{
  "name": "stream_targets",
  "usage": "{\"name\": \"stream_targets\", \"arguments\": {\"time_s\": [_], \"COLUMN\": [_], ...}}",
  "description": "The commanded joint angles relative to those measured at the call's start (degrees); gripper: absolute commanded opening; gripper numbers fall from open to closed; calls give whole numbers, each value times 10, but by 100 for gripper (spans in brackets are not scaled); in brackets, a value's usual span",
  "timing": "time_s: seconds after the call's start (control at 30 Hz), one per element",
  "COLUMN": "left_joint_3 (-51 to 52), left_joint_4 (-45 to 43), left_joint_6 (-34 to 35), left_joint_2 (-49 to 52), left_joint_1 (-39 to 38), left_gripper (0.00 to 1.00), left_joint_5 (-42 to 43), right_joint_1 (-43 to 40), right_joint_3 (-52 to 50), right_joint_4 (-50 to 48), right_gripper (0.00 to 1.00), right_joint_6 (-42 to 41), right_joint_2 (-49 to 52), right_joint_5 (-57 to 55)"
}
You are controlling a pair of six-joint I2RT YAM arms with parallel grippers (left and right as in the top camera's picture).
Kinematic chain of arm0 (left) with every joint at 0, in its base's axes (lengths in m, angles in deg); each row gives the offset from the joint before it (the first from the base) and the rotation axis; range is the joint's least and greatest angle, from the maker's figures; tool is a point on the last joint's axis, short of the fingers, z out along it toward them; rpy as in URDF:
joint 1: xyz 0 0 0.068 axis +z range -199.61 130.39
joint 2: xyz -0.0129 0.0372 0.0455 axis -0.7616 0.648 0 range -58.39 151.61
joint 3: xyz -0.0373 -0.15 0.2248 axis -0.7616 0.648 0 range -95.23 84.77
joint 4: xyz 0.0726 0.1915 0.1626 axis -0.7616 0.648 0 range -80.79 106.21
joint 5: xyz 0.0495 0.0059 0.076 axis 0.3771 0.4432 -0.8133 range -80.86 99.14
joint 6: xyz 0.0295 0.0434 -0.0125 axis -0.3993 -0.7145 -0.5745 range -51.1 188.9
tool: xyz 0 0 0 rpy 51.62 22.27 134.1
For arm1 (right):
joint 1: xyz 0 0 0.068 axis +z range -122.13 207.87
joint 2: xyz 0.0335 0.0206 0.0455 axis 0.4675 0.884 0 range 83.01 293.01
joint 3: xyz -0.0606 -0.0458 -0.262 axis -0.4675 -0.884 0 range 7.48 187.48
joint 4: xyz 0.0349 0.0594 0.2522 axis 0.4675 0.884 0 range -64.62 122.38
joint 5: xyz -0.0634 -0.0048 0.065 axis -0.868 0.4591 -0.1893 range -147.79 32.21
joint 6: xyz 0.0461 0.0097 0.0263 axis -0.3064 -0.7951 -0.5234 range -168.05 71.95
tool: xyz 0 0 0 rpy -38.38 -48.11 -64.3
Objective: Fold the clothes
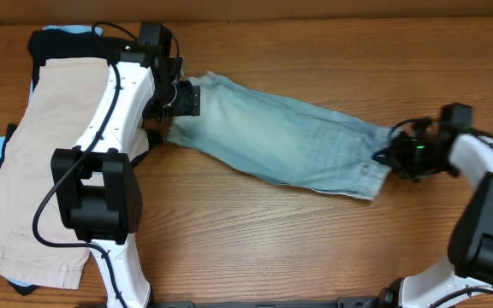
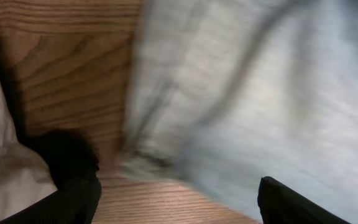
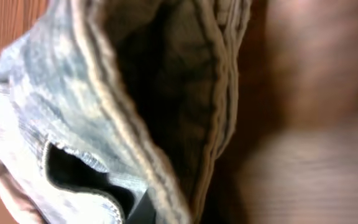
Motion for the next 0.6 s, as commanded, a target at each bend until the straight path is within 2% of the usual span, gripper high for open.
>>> {"name": "stream_targets", "arguments": {"time_s": [0.0, 0.13, 0.27, 0.4, 0.57], "left_joint_3": [-9, -9, -9, -9, -9], "left_joint_4": [2, 14, 17, 16, 13], "left_joint_6": [-16, -35, -41, -41, -41], "left_joint_2": [-7, -7, -7, -7, -7], "left_joint_1": [-3, -3, -3, -3, -3], "left_gripper": [84, 84, 84, 84, 84], "left_joint_5": [-5, -6, -6, -5, -5], "right_joint_1": [-58, -67, -17, 83, 220], "right_joint_3": [99, 233, 324, 372, 372], "right_joint_4": [80, 220, 285, 301, 253], "right_gripper": [4, 4, 4, 4, 4], "right_joint_6": [71, 129, 130, 117, 42], "right_joint_2": [-35, -40, -40, -40, -32], "right_joint_5": [3, -19, -54, -76, -143]}}
